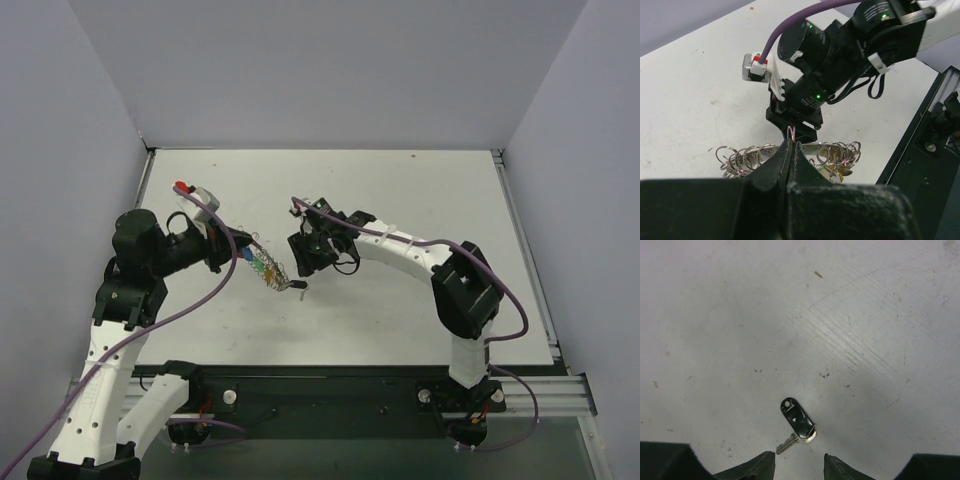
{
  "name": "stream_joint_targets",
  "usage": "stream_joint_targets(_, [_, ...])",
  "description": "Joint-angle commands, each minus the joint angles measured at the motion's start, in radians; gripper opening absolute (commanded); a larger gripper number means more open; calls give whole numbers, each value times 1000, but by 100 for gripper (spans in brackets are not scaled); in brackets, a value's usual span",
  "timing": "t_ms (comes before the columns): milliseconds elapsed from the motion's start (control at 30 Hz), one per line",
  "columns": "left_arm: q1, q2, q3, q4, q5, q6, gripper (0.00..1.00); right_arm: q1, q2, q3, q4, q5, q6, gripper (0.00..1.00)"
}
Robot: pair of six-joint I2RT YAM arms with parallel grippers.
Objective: Put the keys on the keyring
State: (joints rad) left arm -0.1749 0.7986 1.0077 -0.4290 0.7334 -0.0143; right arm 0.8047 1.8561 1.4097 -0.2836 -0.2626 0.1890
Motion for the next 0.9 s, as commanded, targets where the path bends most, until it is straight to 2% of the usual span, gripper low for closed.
stream_joint_targets(0, [0, -18, 14, 76, 26, 10, 0, -10, 86, 69, -61, 11, 58, 45])
stream_joint_targets(133, [-1, -18, 12, 75, 26, 8, 0, -9, 143, 132, -100, 40, 89, 47])
stream_joint_targets(333, [-3, -15, 8, 73, 18, 40, 0, -7, 213, 187, -158, 33, 116, 44])
stream_joint_targets(633, [-3, -15, 3, 76, 17, 42, 0, 2, 239, 172, -181, 0, 125, 34])
stream_joint_targets(867, [-5, -16, 0, 73, 18, 43, 0, 19, 265, 163, -175, -3, 138, 32])
